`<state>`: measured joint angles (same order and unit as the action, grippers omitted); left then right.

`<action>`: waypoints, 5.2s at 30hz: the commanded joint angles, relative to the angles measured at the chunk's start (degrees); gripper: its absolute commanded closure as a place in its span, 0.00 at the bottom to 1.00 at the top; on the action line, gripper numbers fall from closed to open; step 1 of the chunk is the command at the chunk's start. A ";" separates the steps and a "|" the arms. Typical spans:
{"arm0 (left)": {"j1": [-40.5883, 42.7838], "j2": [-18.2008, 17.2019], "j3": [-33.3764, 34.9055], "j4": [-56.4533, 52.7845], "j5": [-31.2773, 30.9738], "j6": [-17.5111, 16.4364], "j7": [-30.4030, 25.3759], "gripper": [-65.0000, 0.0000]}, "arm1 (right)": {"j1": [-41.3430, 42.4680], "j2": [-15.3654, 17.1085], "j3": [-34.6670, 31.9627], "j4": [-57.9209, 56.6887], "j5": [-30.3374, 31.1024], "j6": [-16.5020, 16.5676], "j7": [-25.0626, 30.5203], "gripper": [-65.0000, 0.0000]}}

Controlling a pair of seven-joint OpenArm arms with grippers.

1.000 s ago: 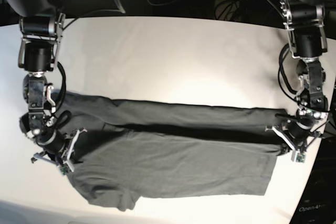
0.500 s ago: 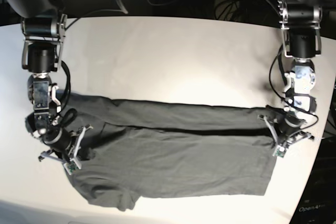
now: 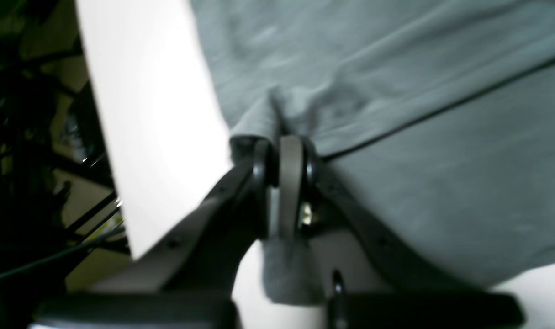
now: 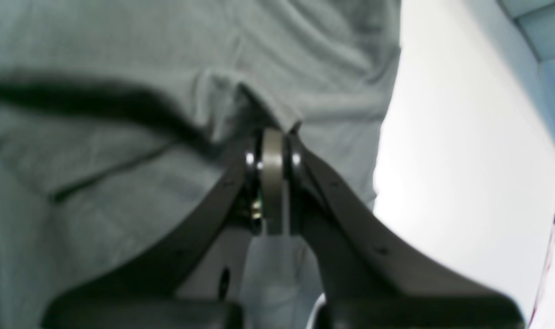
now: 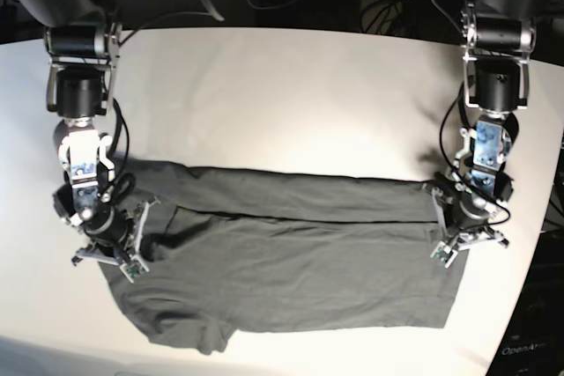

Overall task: Fold the T-shirt properly
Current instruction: 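Lay the held shoulder edge down across the shirt body with both grippers, then adjust both grippers' grip on the folded edge, regrasping the fabric, then drag the folded edge back toward the robot with both grippers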

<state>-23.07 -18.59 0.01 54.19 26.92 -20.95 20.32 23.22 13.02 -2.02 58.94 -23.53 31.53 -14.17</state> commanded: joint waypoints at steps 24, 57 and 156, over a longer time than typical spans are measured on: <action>-3.79 -1.59 -0.67 0.71 0.03 1.13 -0.93 0.97 | 2.32 1.71 0.22 0.89 0.45 -0.36 0.86 0.98; -0.27 -3.08 -5.51 8.62 0.03 1.13 -1.02 0.96 | -3.57 1.62 0.57 1.15 -1.39 -0.45 0.68 0.42; 3.33 -2.99 -5.51 6.25 0.03 1.30 -1.02 0.87 | -21.16 0.39 3.65 18.65 -1.04 -0.19 -1.08 0.99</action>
<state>-18.70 -20.82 -5.37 59.79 26.81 -20.14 19.79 1.32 12.69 1.43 76.73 -24.97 31.68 -15.86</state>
